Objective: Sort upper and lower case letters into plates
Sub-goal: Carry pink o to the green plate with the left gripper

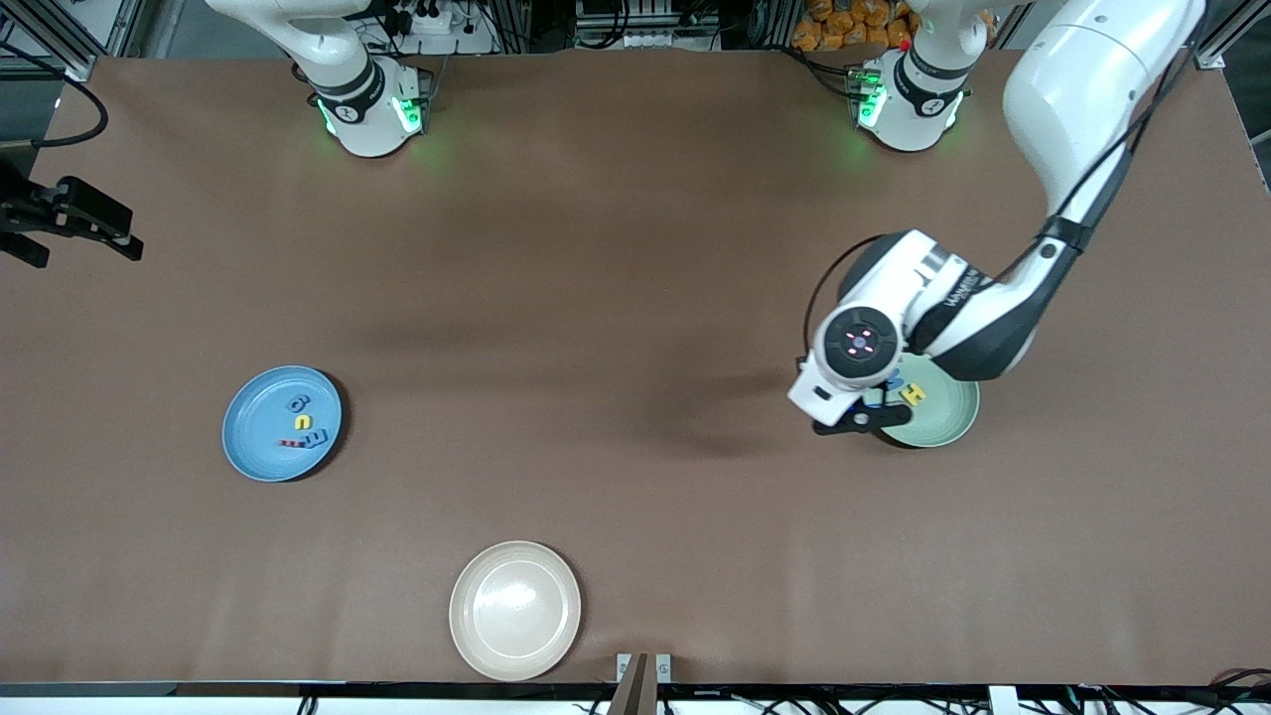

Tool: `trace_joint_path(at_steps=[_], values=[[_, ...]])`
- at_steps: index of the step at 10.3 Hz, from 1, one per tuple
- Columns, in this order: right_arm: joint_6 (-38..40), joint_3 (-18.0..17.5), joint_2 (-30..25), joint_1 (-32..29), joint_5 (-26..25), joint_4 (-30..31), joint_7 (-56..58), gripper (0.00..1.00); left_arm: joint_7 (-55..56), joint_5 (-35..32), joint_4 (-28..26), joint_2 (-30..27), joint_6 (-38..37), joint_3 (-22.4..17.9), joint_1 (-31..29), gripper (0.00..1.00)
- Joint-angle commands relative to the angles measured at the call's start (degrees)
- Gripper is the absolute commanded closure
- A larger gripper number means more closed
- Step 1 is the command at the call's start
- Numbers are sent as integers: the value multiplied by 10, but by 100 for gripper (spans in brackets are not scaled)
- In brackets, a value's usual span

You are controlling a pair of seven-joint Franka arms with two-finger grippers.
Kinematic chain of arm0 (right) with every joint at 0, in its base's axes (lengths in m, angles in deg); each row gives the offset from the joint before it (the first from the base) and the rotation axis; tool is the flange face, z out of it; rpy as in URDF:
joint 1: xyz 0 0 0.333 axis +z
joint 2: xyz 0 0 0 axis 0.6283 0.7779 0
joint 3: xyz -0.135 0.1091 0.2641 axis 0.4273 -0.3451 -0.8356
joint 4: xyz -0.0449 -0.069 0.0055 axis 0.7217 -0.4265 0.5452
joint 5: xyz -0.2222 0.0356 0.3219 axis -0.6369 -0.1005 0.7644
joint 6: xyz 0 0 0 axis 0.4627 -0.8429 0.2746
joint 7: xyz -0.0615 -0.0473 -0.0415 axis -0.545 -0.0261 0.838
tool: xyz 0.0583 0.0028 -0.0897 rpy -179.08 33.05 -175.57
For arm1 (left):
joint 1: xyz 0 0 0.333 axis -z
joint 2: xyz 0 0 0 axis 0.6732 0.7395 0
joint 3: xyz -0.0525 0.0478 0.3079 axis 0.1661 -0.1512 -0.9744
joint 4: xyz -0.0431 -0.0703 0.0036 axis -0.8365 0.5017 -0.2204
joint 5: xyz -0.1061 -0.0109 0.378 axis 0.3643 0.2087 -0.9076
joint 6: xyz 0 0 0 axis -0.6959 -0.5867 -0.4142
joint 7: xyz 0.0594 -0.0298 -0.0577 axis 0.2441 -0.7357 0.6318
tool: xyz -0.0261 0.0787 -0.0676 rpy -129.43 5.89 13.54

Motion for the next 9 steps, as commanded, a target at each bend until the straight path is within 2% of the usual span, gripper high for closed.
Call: trace_joint_path(at_steps=[1,4,7,8,9], values=[[0,-6,3,-10,3,-6,-6,0,-8,-31,-47,-17,24,6,-33,100],[8,-6,1,-11,2,-5,-5,0,-30,-44,-88,-17,85,6,-90,100],[8,-6,2,-11,2,-5,-5,0,-32,-44,-92,-9,97,4,-99,100],[7,-6,2,-11,2,-5,-5,0,-32,-44,-92,-5,99,4,-103,96],[8,-6,2,-11,2,-4,-5,0,-32,-44,-91,-5,100,4,-103,80]])
